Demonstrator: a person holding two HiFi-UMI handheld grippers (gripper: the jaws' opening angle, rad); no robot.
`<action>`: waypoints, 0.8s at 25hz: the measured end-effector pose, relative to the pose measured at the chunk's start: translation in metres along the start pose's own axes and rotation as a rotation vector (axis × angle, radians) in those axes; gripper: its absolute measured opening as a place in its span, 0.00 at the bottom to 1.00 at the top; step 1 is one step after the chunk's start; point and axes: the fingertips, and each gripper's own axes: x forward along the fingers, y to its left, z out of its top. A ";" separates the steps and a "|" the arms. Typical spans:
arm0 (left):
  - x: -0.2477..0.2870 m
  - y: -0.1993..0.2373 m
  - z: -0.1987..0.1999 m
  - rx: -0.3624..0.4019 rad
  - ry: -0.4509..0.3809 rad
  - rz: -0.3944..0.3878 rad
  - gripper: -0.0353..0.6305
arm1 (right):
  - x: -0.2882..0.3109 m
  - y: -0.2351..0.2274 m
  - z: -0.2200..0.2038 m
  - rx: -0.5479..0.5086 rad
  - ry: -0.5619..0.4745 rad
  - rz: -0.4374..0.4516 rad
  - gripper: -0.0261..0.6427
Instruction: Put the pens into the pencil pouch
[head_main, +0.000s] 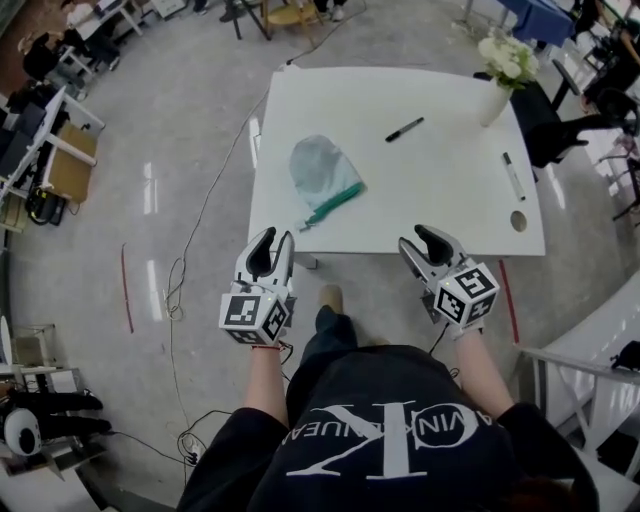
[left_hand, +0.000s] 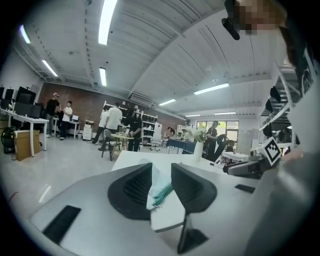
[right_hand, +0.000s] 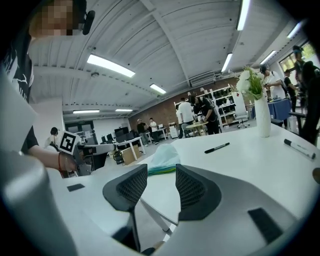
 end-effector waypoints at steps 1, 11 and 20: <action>0.007 0.003 -0.002 0.000 0.011 -0.016 0.22 | 0.005 -0.002 0.000 0.011 0.001 -0.007 0.31; 0.069 0.009 -0.043 0.004 0.219 -0.238 0.30 | 0.046 -0.013 -0.002 0.059 0.039 -0.068 0.31; 0.118 0.006 -0.083 0.183 0.440 -0.436 0.38 | 0.070 -0.026 0.002 0.096 0.042 -0.181 0.31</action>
